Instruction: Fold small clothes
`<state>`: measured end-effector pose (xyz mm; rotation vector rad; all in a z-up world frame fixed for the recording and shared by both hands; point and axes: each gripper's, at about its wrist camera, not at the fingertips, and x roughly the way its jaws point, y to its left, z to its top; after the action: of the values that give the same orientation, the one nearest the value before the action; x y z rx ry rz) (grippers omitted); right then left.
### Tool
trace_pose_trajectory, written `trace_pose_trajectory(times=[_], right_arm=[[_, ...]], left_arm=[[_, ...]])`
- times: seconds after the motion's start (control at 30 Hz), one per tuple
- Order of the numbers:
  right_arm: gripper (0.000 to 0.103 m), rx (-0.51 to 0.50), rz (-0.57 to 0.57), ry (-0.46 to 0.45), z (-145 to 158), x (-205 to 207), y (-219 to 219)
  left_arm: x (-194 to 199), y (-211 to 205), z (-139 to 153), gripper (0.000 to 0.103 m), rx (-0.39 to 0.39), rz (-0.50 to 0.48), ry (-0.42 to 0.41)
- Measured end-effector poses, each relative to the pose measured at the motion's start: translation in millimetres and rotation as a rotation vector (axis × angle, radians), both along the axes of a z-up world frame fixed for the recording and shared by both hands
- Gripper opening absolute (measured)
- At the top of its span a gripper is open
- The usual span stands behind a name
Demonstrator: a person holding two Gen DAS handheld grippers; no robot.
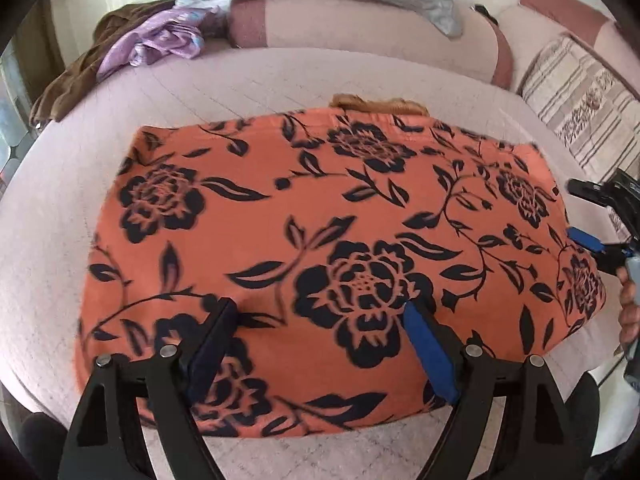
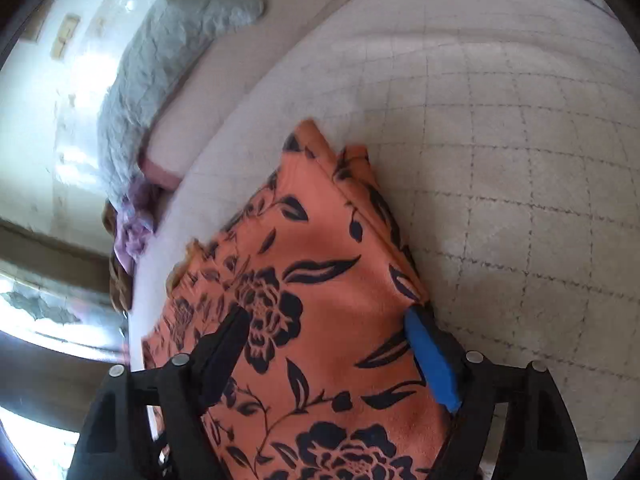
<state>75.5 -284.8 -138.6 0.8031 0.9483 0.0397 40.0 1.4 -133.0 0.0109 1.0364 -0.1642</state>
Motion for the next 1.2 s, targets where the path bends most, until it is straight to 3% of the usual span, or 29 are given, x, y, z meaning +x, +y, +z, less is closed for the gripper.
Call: trace_pose_trajectory(times=[0.1, 0.23, 0.33, 0.47, 0.53, 0.6, 0.63, 0.67, 0.7, 0.77, 0.83, 0.9, 0.93, 1.0, 1.03, 1.13, 1.17, 1.2], right_arm=[[0.083, -0.076, -0.042, -0.104, 36.3, -29.0, 18.6], [0.087, -0.157, 0.044, -0.202, 62.8, -55.9, 57.2], [0.087, -0.226, 0.116, -0.209, 50.1, -73.9, 79.5], [0.087, -0.216, 0.116, -0.102, 7.3, -79.5, 83.6], [0.087, -0.214, 0.11, -0.126, -0.9, -84.8, 82.3], [0.087, -0.226, 0.116, -0.118, 0.6, -84.2, 83.8], [0.087, -0.23, 0.125, -0.107, 0.5, -82.9, 83.3], [0.087, -0.227, 0.129, -0.1, 0.3, -81.8, 82.7], [0.087, -0.217, 0.129, -0.095, 0.2, -80.6, 81.5], [0.087, -0.203, 0.126, -0.093, -2.0, -80.9, 79.7], [0.087, -0.202, 0.124, -0.09, -3.2, -80.7, 79.3], [0.087, -0.213, 0.13, -0.091, -2.6, -79.8, 81.6], [0.087, -0.217, 0.134, -0.094, -2.4, -80.5, 82.3], [0.087, -0.225, 0.142, -0.1, -3.9, -81.4, 82.9], [0.087, -0.229, 0.147, -0.102, -4.6, -81.4, 83.5], [0.088, -0.225, 0.151, -0.103, -4.5, -80.8, 82.8], [0.088, -0.215, 0.152, -0.098, -3.8, -80.3, 81.2], [0.088, -0.198, 0.148, -0.098, -3.2, -80.5, 78.9]], left_arm=[[-5.2, 18.6, 10.5, 0.085, -0.031, 0.035, -0.02], [-27.8, 50.4, 31.4, 0.085, -0.081, 0.101, -0.09], [-56.2, 101.7, 39.7, 0.085, -0.219, 0.235, -0.161], [-65.2, 169.3, -0.4, 0.084, -0.443, 0.466, -0.049], [-59.5, 179.4, -21.3, 0.084, -0.488, 0.507, 0.027], [-58.0, 178.4, -20.4, 0.083, -0.493, 0.516, 0.009], [-55.4, 176.2, -18.5, 0.077, -0.5, 0.502, 0.009], [-50.4, 173.9, -16.4, 0.045, -0.523, 0.474, 0.011], [-46.5, 171.4, -14.8, 0.02, -0.493, 0.465, 0.029], [-43.9, 173.0, -11.3, 0.019, -0.487, 0.465, 0.04], [-50.8, 169.9, 6.2, 0.018, -0.461, 0.448, -0.021], [-59.0, 158.7, 25.7, 0.018, -0.359, 0.402, -0.109], [-58.8, 157.5, 22.7, 0.018, -0.315, 0.402, -0.102], [-44.7, 152.8, -18.9, 0.024, -0.209, 0.409, 0.045], [-45.2, 157.0, -33.0, 0.024, -0.23, 0.411, 0.055], [-48.6, 158.0, -9.8, 0.03, -0.246, 0.4, 0.039], [-49.1, 158.6, -1.6, 0.035, -0.253, 0.399, 0.016], [-48.6, 159.4, 11.3, 0.048, -0.251, 0.396, -0.03]])
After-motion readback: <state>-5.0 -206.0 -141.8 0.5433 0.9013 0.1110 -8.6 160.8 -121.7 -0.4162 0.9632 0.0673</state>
